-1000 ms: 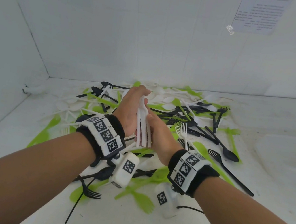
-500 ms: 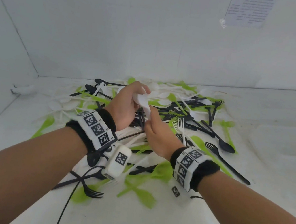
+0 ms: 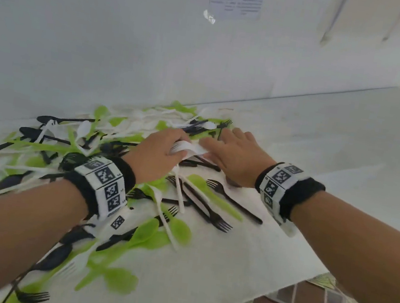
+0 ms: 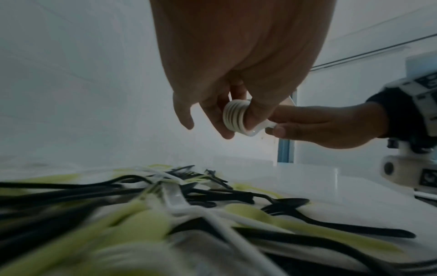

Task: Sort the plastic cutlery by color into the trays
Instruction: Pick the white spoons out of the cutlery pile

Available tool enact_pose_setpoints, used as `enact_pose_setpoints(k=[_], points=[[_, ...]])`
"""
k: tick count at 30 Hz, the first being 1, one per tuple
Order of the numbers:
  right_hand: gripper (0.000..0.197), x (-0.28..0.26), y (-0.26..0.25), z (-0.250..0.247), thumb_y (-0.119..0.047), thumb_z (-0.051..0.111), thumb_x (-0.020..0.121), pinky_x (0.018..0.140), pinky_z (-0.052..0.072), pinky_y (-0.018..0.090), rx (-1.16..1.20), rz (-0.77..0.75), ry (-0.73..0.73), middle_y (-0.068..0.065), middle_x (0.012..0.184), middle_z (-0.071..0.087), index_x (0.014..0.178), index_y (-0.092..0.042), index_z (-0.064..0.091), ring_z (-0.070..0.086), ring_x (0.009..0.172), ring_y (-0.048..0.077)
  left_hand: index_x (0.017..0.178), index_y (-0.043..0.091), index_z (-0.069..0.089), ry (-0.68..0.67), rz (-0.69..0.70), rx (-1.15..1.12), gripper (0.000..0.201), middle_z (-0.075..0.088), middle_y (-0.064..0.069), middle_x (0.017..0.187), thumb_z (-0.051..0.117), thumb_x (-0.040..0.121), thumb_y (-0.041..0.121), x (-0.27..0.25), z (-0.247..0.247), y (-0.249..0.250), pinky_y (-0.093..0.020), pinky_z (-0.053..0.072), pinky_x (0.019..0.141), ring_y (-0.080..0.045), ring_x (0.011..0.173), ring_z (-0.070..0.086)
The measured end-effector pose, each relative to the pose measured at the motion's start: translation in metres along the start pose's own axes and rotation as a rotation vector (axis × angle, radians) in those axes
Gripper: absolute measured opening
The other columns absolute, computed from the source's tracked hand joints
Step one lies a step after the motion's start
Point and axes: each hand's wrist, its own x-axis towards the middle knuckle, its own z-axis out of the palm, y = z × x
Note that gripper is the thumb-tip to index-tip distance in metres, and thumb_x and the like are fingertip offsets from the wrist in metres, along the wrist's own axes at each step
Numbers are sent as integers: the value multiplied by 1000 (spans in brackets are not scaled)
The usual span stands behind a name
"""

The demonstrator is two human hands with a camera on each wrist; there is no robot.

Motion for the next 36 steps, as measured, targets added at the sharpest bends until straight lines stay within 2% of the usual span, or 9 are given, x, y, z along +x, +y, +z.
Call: enact_pose_setpoints(k=[2,7,11,16,21,25,27,32,36], points=[[42,-13,31,2,-49,29,106,89,37,45,-33,-5,-20,10,113,50,142,-33,45,46,100,31,116,23,61,-12,29,29,18,60,5,109,63,98,23,18,23,19,-26,41,81,-12,95,54],[43,-52,127,15,-50,25,105,88,39,45,45,17,-49,5,109,49,141,-35,43,45,95,28,114,21,62,-22,47,30,23,61,6,106,65,92,17,76,83,80,-15,41,75,-13,94,56],[38,-80,210,28,-48,32,106,90,39,40,223,13,-119,0,107,45,142,-40,39,40,94,22,112,23,64,-61,74,89,23,62,5,100,64,89,21,121,132,126,-40,47,85,-19,93,56],[29,-88,273,38,-39,49,104,85,38,35,425,99,-301,-2,112,56,133,-37,47,50,103,20,111,27,67,-131,-23,225,24,56,6,101,65,87,27,163,175,150,-44,40,93,-27,104,46],[34,-69,280,40,-35,72,91,87,38,26,408,90,-442,-8,109,60,125,-33,70,56,105,14,108,37,68,-248,-156,339,24,28,6,116,71,84,36,168,196,146,-36,29,101,-22,110,26],[29,-56,278,44,-28,71,91,91,49,27,320,85,-360,-6,113,72,120,-28,74,63,103,17,105,25,57,-195,-190,193,26,33,1,122,68,84,13,166,195,144,-35,43,97,-24,113,45],[23,-54,280,46,-27,74,88,87,50,27,318,84,-337,-7,105,71,111,-26,75,62,95,15,94,22,59,-198,-172,214,17,34,3,120,69,85,11,167,195,145,-30,43,92,-23,109,48],[5,-50,278,46,-27,72,86,72,47,29,289,57,-300,-5,90,67,84,-23,70,63,85,19,98,19,52,-243,-163,361,24,35,-1,116,71,84,13,179,194,149,-33,45,83,-25,99,46],[17,-53,275,43,-36,67,91,79,52,32,245,7,-369,0,95,71,92,-20,75,66,89,22,97,14,47,-255,-167,496,23,35,-6,112,64,85,5,185,199,155,-42,51,80,-27,91,43]])
